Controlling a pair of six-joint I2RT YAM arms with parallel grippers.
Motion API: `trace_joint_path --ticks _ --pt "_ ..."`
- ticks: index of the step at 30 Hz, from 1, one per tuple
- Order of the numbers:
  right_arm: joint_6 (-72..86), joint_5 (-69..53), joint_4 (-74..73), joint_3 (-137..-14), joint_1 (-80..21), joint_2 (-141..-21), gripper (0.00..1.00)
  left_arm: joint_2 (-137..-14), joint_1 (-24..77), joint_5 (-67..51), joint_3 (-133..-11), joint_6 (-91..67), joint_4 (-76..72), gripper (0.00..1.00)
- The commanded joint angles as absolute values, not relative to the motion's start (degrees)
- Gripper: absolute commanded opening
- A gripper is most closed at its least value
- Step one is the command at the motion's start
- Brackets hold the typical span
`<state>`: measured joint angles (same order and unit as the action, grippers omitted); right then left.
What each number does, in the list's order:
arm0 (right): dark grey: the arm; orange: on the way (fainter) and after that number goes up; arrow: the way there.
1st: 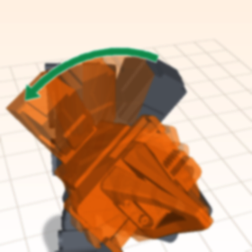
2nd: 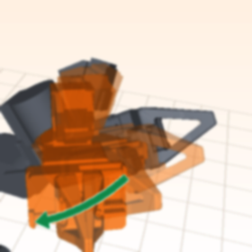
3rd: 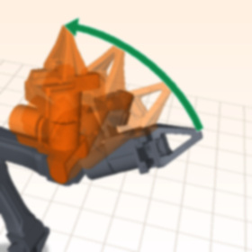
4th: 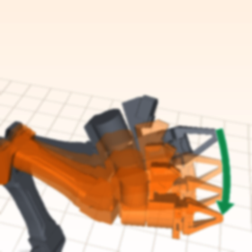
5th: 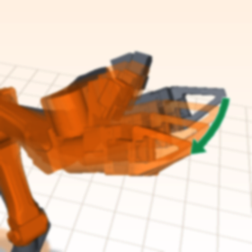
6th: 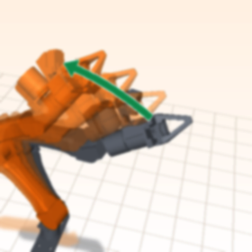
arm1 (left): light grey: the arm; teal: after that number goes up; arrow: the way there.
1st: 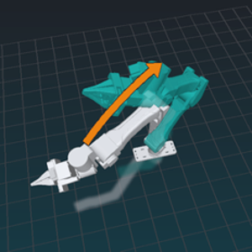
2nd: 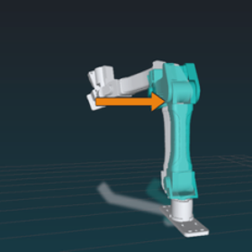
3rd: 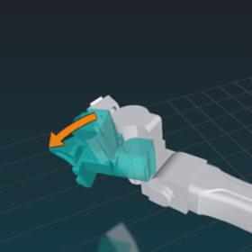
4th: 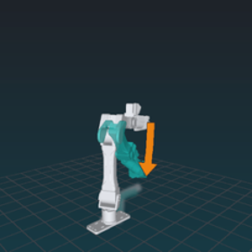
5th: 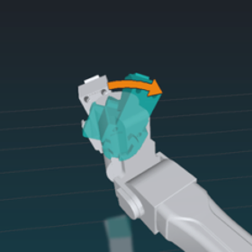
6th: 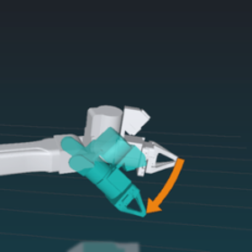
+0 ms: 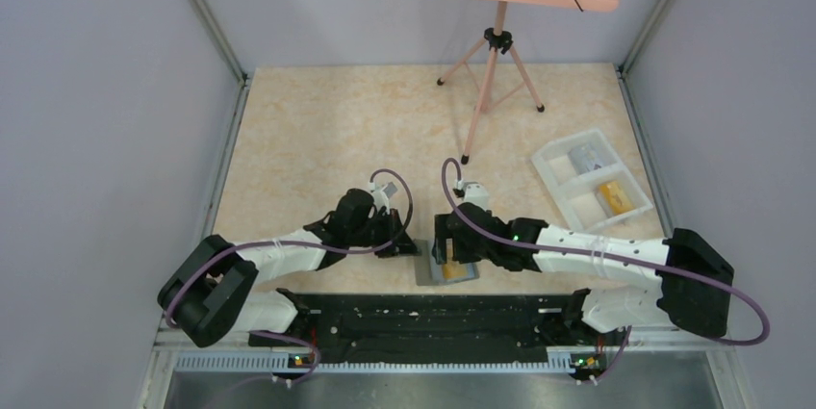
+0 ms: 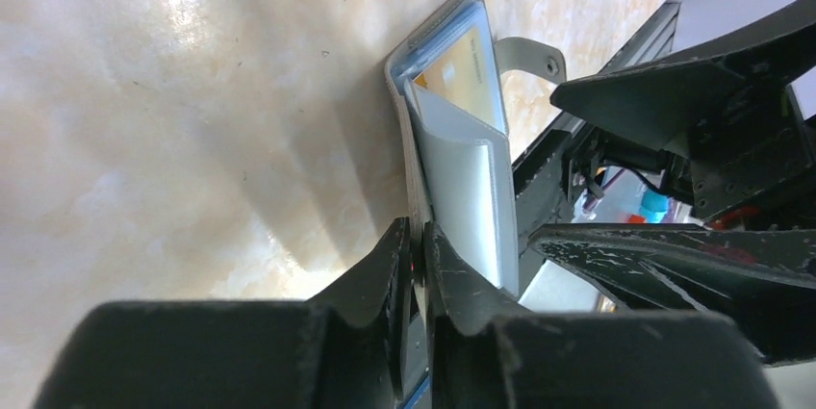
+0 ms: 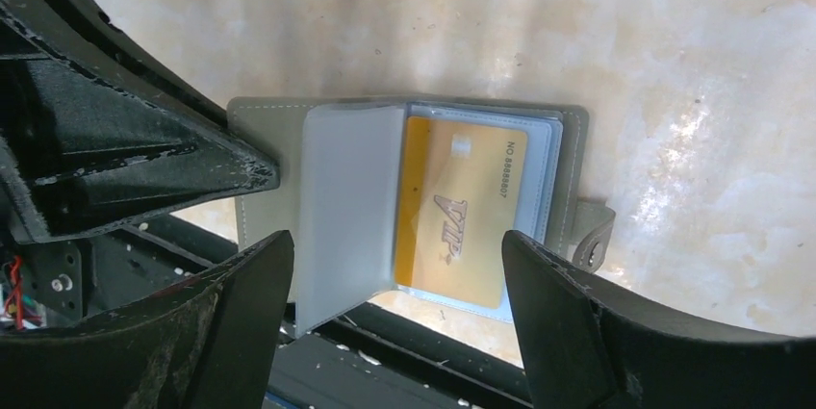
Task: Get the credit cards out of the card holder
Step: Remove the credit card from the card holder.
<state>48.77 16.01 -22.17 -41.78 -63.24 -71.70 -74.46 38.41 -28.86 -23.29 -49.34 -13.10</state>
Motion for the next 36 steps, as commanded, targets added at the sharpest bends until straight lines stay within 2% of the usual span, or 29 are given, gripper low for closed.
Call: trace_joint_path --ticks 1,4,6,12,16,19,29,32,36 --pt "47.27 13.64 -16.28 -43.27 -64.02 -72.39 0.77 -72.19 38.67 -26.57 -25.96 -48.20 -10.80 0.21" --pt "46.63 10.41 -12.75 -42.90 -64.05 -73.38 0.70 -70.23 38.58 -20.25 -28.40 -46.86 -2.60 0.38" --pt "46.56 9.08 -11.66 -42.77 -64.04 -73.67 0.64 -67.19 38.57 -16.63 -29.11 -46.35 0.68 0.45" --pt "46.10 7.47 -8.30 -39.46 -63.00 -70.31 0.45 -59.46 38.50 -11.13 -31.69 -44.93 7.90 0.49" --pt "46.52 3.83 -3.56 -34.98 -60.60 -67.78 0.28 -59.04 38.67 -14.75 -33.39 -45.09 7.53 0.45" --pt "47.48 1.94 -0.49 -32.44 -59.86 -68.27 0.24 -59.37 38.75 -17.20 -33.65 -46.19 5.84 0.41" --pt "50.71 -2.97 11.09 -30.49 -60.78 -78.83 0.21 -61.68 39.79 -20.28 -33.64 -48.63 2.80 0.34" --pt "50.19 -1.52 8.14 -31.03 -60.74 -77.44 0.22 -61.60 40.77 -20.13 -32.40 -50.03 1.05 0.33" --pt "49.19 2.56 1.63 -30.82 -60.43 -69.43 0.23 -62.32 42.44 -20.28 -31.71 -51.33 0.48 0.30"
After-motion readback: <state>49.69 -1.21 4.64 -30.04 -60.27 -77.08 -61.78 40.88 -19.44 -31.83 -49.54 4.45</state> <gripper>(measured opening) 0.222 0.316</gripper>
